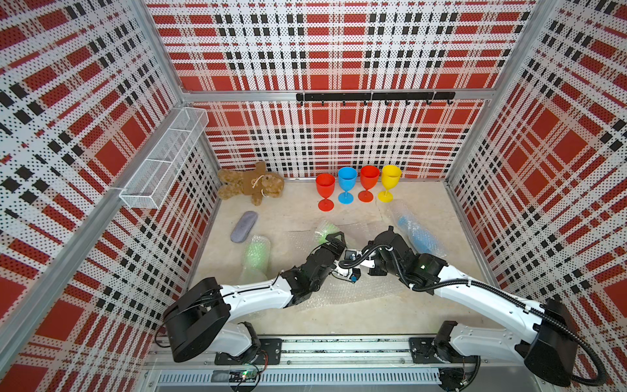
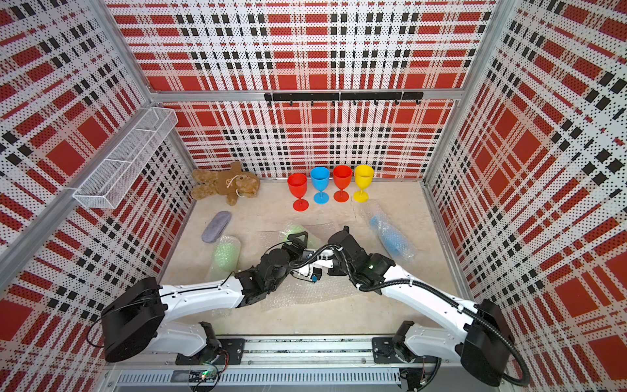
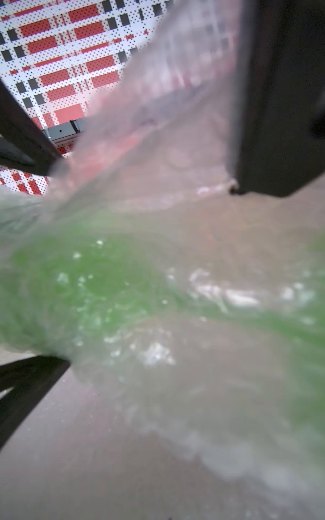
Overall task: Unpack wine glasses from bubble wrap
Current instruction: Place the bubble wrap at the center of the board.
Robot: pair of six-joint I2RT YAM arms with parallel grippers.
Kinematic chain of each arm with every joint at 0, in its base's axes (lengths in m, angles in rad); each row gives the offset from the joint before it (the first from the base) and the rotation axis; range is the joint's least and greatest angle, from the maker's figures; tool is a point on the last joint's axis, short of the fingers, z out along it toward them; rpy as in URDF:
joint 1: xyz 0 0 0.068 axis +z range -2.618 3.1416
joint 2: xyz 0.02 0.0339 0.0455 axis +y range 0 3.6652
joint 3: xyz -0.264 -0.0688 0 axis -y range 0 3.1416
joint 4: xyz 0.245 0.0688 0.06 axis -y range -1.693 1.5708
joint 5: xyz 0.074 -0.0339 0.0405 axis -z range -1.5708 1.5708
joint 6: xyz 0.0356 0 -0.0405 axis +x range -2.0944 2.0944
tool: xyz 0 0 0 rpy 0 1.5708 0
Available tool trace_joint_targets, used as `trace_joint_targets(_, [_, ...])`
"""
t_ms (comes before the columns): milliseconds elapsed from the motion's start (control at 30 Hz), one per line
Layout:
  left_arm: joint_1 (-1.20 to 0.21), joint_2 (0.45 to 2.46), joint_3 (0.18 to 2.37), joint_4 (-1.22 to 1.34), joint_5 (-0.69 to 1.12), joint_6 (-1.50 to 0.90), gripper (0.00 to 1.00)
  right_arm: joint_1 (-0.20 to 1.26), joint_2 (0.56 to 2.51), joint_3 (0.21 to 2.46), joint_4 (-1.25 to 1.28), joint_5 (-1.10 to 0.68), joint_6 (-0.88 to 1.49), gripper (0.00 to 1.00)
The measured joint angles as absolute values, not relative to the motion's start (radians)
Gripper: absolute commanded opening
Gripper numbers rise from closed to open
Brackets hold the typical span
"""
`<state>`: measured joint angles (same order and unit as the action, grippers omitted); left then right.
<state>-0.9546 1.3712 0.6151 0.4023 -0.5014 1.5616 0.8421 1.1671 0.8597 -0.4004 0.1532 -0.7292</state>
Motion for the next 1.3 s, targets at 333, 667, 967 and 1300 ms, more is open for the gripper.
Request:
trace_joint_targets(333, [-0.939, 1.255, 0.536, 0.364, -0.543, 1.501, 0.98, 0.841, 1.164, 0.895, -0.436, 0.149, -0.552, 0.00])
trace_joint_targets(667, [-0.870, 1.210, 0.530, 0.321, -0.554, 1.434, 0.98, 0.812, 1.143, 0.940, -0.467, 0.112, -0.413, 0.00])
trace_joint_targets(967, [-0.824, 1.095, 0.498, 0.409, -0.416, 1.304, 0.98, 0.785, 1.067, 0.948, -0.480, 0.072, -0.368, 0.00])
trace_joint_targets(1300, [-0.825, 1.073, 0.471, 0.530, -0.306, 1.206, 0.98, 0.712, 0.970, 0.948, -0.472, 0.018, -0.351, 0.00])
